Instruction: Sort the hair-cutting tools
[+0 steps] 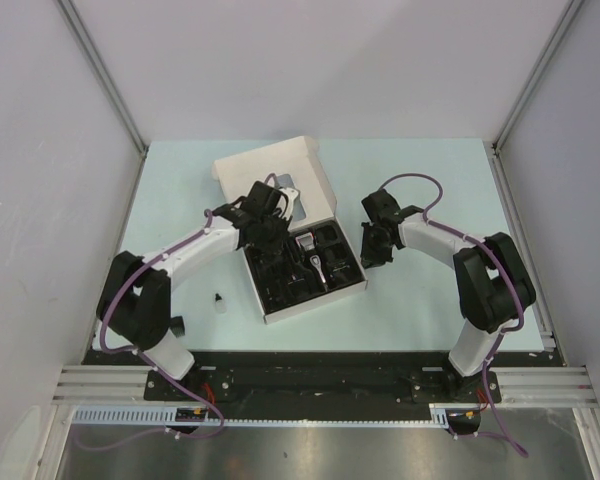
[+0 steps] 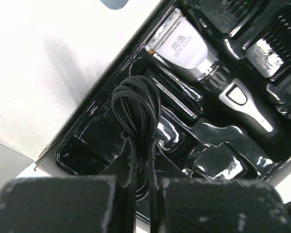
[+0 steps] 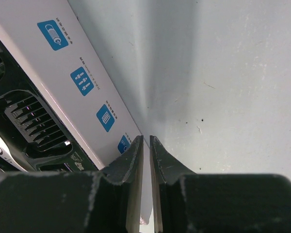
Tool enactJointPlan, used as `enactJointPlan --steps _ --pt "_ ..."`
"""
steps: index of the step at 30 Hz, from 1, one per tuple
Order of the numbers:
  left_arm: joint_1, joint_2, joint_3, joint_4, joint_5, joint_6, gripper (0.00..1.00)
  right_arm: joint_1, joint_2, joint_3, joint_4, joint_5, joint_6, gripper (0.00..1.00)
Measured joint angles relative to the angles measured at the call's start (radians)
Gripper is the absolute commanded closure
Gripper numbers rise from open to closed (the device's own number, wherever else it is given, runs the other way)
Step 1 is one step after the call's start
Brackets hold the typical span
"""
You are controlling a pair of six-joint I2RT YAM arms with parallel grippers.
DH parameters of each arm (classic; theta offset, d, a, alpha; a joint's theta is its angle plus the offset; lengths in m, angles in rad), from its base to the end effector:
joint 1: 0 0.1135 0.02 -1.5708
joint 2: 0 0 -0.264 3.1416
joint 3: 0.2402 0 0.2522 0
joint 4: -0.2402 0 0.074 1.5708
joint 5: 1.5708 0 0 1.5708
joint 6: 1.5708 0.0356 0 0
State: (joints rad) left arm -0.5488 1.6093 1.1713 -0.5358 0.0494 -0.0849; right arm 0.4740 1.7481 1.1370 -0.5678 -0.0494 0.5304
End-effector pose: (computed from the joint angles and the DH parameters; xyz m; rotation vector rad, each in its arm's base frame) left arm 0.2883 -0.1784 0.2371 0.6104 2.4989 -0.3070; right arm 0.3048 0.1583 0.1807 0.0653 2.8024 0.3285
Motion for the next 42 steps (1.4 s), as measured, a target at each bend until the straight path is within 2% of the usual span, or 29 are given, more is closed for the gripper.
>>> enactJointPlan --steps 3,6,12,15,18,19,23,34,40,42 --pt "0.0 0.005 -0.014 0.003 -0.026 0.015 0.99 0.0 0.0 0.0 0.0 0.0 -0.001 0.85" --pt "0.0 0.005 -0.04 0.002 -0.054 0.023 0.91 0.0 0.0 0.0 0.0 0.0 -0.002 0.85" --pt "0.0 0.036 -0.051 0.003 -0.043 0.048 0.88 -0.006 -0.003 0.0 0.001 -0.001 -0.003 0.84" --pt "0.0 0.063 -0.054 0.004 -0.043 0.054 0.84 -0.013 -0.016 -0.002 0.001 -0.002 -0.003 0.84" --pt "0.0 0.074 -0.061 0.008 -0.045 0.061 0.73 -0.021 -0.036 -0.003 0.001 -0.001 -0.002 0.84" --pt "0.0 0.075 -0.062 0.01 -0.047 0.061 0.66 -0.023 -0.043 -0.003 0.001 -0.001 -0.002 0.84" --pt "0.0 0.08 -0.062 0.011 -0.049 0.062 0.55 -0.027 -0.057 -0.003 0.001 0.0 0.002 0.84" --pt "0.0 0.077 -0.053 0.01 -0.102 0.06 0.4 -0.036 -0.126 -0.004 -0.007 0.011 0.02 0.82" --pt "0.0 -0.048 -0.049 0.01 -0.138 0.049 0.34 -0.026 -0.227 -0.005 -0.004 0.044 0.02 0.68" --pt "0.006 -0.118 -0.049 0.013 -0.163 0.038 0.32 -0.016 -0.265 -0.005 0.005 0.052 0.016 0.6"
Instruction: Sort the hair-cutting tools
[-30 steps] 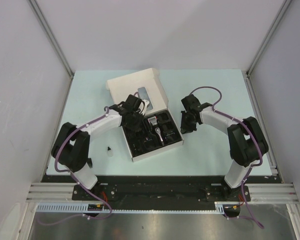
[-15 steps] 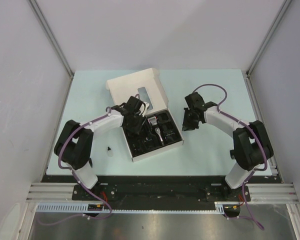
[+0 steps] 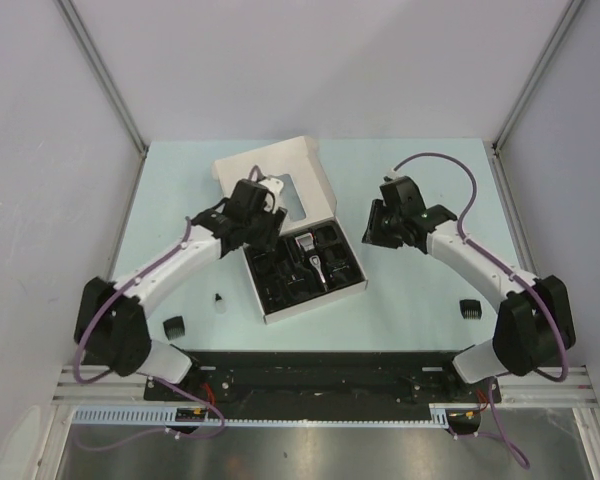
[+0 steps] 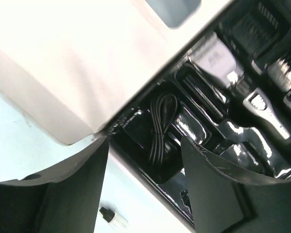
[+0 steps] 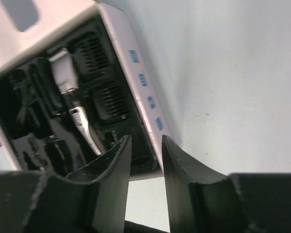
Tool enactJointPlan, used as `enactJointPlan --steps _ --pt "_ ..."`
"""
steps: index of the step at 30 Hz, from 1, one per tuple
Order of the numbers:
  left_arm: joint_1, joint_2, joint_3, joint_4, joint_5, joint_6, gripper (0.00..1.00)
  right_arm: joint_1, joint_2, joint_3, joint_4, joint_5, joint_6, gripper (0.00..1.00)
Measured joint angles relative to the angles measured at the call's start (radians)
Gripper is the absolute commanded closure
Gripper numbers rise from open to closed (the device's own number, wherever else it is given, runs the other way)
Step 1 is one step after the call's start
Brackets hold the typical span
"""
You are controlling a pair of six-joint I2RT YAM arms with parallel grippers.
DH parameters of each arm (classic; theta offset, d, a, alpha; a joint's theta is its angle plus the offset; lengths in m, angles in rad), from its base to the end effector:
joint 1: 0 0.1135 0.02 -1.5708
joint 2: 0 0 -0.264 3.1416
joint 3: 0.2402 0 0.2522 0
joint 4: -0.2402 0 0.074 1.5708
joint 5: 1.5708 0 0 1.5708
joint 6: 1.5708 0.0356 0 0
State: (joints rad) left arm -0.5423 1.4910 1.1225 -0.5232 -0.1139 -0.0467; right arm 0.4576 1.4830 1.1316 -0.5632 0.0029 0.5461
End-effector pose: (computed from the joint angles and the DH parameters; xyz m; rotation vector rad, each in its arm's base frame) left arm 0.2743 -0.1605 0.2593 0.5548 2.3947 -0.1179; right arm 0.2821 0.1388 0.2617 0.1134 2.5316 0.4117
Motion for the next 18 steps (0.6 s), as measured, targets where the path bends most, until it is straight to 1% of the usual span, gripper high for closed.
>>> enactJointPlan --steps 3,4,6,7,9,11,15,18 --pt "0.023 -0.101 0.0 0.012 -0.032 -0.035 0.28 0.048 -0.053 0.0 0.032 0.011 -0.019 0.54" --pt "0.065 -0.135 0.0 0.018 -0.038 -0.057 0.23 0.068 -0.062 0.0 0.043 0.015 -0.026 0.53" --pt "0.151 -0.201 -0.011 0.037 -0.047 -0.099 0.2 0.137 -0.076 0.0 0.081 0.018 -0.048 0.52" --pt "0.201 -0.238 -0.027 0.049 -0.053 -0.123 0.15 0.167 -0.076 0.0 0.098 0.02 -0.055 0.51" --pt "0.293 -0.312 -0.068 0.058 -0.076 -0.169 0.12 0.241 -0.072 0.0 0.135 0.02 -0.074 0.5" --pt "0.352 -0.379 -0.12 0.059 -0.094 -0.212 0.09 0.311 -0.058 0.007 0.163 0.023 -0.094 0.48" --pt "0.388 -0.471 -0.215 0.052 -0.087 -0.28 0.07 0.412 0.021 0.056 0.21 0.038 -0.134 0.46" --pt "0.418 -0.511 -0.273 0.034 -0.056 -0.339 0.07 0.476 0.112 0.13 0.224 0.044 -0.161 0.45"
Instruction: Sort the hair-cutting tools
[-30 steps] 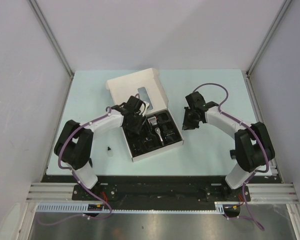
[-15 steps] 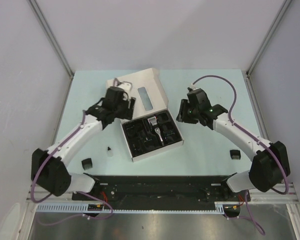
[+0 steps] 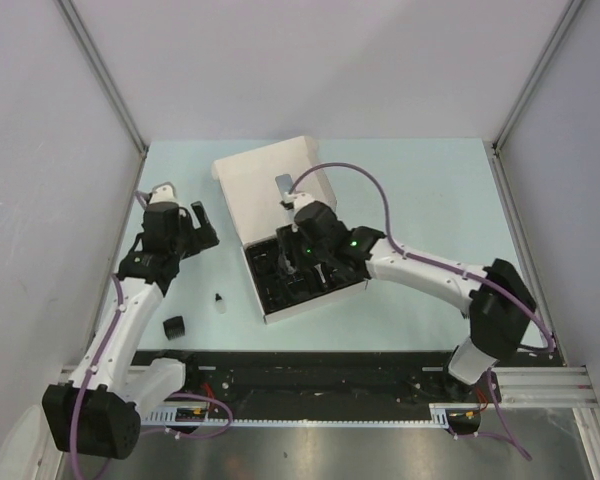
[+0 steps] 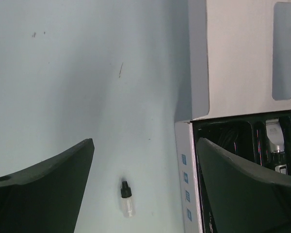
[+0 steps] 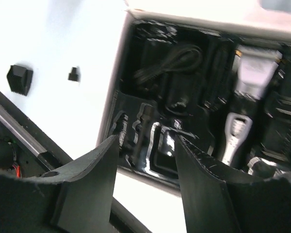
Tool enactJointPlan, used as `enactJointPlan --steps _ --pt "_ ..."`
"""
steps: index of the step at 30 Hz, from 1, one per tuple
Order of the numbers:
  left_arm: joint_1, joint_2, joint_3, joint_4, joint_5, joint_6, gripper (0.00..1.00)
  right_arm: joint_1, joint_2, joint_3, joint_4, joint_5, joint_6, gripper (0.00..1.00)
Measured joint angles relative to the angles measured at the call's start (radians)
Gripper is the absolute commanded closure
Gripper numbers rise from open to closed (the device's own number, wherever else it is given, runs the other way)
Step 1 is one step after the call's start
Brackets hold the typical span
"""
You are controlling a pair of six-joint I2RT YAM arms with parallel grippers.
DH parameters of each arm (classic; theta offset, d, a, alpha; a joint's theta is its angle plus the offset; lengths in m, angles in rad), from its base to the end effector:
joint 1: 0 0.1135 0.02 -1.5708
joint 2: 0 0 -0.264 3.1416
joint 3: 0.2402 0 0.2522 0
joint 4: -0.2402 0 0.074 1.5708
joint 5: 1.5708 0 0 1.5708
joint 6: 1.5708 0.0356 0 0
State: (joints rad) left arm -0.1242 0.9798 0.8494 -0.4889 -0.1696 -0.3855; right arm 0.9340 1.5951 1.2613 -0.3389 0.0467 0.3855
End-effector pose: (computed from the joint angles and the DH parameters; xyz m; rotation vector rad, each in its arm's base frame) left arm 0.2115 -0.0204 0.2970 -0.3786 2.1487 -0.1038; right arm 0.2173 0.2910 0.2856 -0.6048 2.2465 0.6442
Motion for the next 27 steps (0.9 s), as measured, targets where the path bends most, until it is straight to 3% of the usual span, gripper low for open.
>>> enactJointPlan --steps 5,9,15,27 --pt "0.118 -0.005 0.008 -0.061 0.081 -0.072 0.07 0.099 0.19 0.197 -0.025 0.035 -0.019 0.44" --pt "0.213 0.013 0.156 -0.1 0.096 -0.105 0.06 0.159 0.339 0.364 -0.075 0.056 0.001 0.43" --pt "0.219 0.01 0.328 -0.066 0.043 -0.114 0.07 0.218 0.425 0.42 -0.075 0.032 0.016 0.43" --pt "0.219 0.034 0.336 -0.082 -0.024 -0.123 0.05 0.22 0.756 0.719 -0.156 -0.057 0.091 0.43"
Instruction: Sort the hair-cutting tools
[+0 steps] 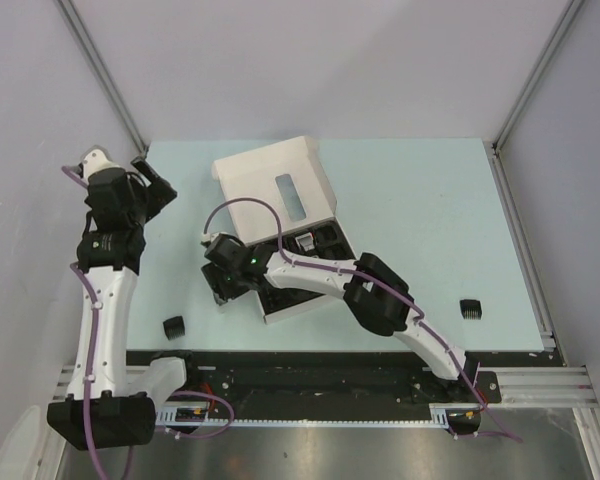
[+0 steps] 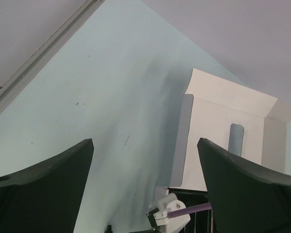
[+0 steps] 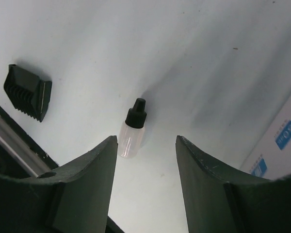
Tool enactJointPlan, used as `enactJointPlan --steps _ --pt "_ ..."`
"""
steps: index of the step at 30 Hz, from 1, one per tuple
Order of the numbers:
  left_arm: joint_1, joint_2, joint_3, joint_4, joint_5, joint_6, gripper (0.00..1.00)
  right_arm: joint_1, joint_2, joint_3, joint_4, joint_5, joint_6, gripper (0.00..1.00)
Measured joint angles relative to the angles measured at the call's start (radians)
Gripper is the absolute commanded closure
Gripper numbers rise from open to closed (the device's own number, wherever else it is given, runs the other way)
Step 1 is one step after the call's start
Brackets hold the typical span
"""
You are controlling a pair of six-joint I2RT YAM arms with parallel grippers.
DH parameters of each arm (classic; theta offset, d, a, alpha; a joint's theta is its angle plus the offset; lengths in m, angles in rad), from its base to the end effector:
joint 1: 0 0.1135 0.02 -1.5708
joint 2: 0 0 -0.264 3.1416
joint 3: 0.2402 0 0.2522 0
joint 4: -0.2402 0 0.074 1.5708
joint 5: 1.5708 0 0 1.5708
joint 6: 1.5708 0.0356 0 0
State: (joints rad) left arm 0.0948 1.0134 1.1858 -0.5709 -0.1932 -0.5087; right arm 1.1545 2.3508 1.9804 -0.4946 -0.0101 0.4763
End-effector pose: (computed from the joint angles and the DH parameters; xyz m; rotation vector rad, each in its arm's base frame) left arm 0.2102 0.0269 0.3964 -0.7023 1.8324 -0.0815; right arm 0.2127 0.4820 0.1850 -0.8617 2.4286 0.6999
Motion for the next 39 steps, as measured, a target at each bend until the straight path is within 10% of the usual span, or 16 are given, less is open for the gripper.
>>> enactJointPlan --steps 13,24,31,39 --pt "0.0 0.046 0.0 -0.001 -0.003 0.001 0.03 0.015 0.089 0.102 -0.072 0.015 0.037 0.44" --pt "0.0 0.043 -0.011 0.0 0.011 0.003 0.03 0.022 0.105 0.13 -0.108 0.093 0.039 0.63" --pt "0.0 0.043 -0.014 0.0 0.021 0.003 0.03 0.021 0.114 0.141 -0.107 0.101 0.04 0.97" --pt "0.0 0.043 -0.028 0.0 0.023 0.002 0.02 -0.005 0.122 0.157 -0.117 0.045 0.056 1.0"
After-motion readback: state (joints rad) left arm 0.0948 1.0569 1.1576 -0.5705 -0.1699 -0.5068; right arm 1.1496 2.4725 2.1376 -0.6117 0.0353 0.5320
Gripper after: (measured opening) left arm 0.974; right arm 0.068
